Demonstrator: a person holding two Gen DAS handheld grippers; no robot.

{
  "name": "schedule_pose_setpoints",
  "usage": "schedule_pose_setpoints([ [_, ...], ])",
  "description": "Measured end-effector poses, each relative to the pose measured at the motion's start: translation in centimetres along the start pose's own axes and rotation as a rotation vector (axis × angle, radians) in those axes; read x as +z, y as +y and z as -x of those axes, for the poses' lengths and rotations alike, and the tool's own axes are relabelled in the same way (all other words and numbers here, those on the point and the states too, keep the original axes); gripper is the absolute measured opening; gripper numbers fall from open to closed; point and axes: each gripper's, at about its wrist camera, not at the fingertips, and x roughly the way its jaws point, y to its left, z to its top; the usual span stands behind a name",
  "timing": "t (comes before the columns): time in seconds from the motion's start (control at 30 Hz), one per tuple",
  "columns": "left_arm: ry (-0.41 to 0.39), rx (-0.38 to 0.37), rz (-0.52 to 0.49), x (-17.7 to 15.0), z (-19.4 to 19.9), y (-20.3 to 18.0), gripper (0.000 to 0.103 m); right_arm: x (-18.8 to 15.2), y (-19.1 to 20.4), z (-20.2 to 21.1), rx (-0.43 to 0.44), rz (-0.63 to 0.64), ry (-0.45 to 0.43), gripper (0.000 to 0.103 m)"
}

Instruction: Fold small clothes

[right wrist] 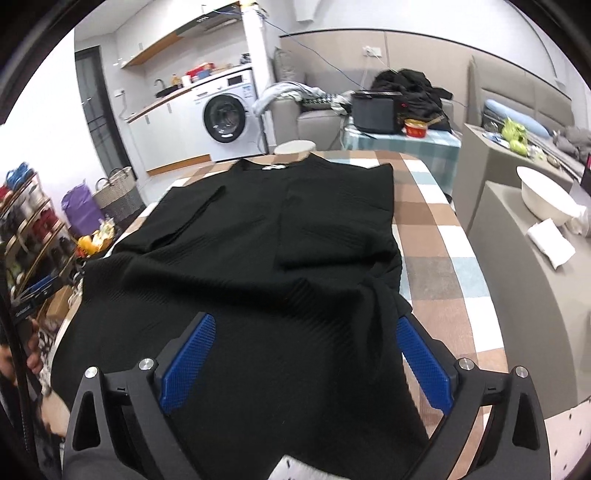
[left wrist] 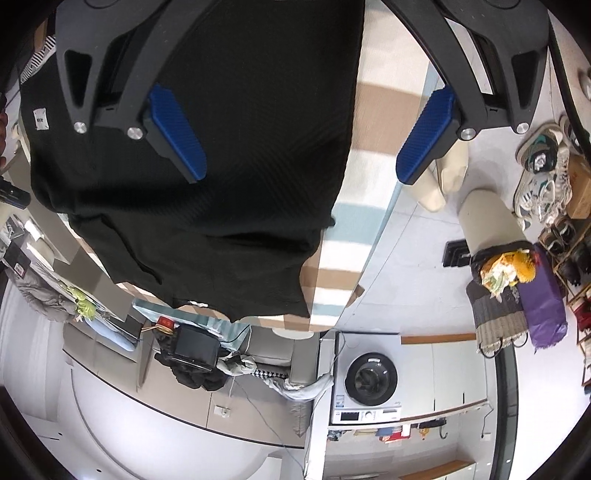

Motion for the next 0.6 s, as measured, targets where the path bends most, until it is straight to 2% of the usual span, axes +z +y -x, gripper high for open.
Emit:
schedule_pose_setpoints([
  [0.3,0.029,0.009,-0.024,-2.8,2.0,1.2,0.102,-3.6,-1.6,3.4,-0.028,-0.009,0.027,0.1],
  [0.4,0.053,0.008,-0.02,-3.8,1.8,1.6,0.102,-5.1,-2.9,3.3,-0.065,-0.026,0.068,0.1],
  [0.6,0.114,-0.001,0.019,-5.3,-0.3,2.6,0.098,-7.7,-4.7,2.5,-0.056,-0.05,0.124,0.099],
])
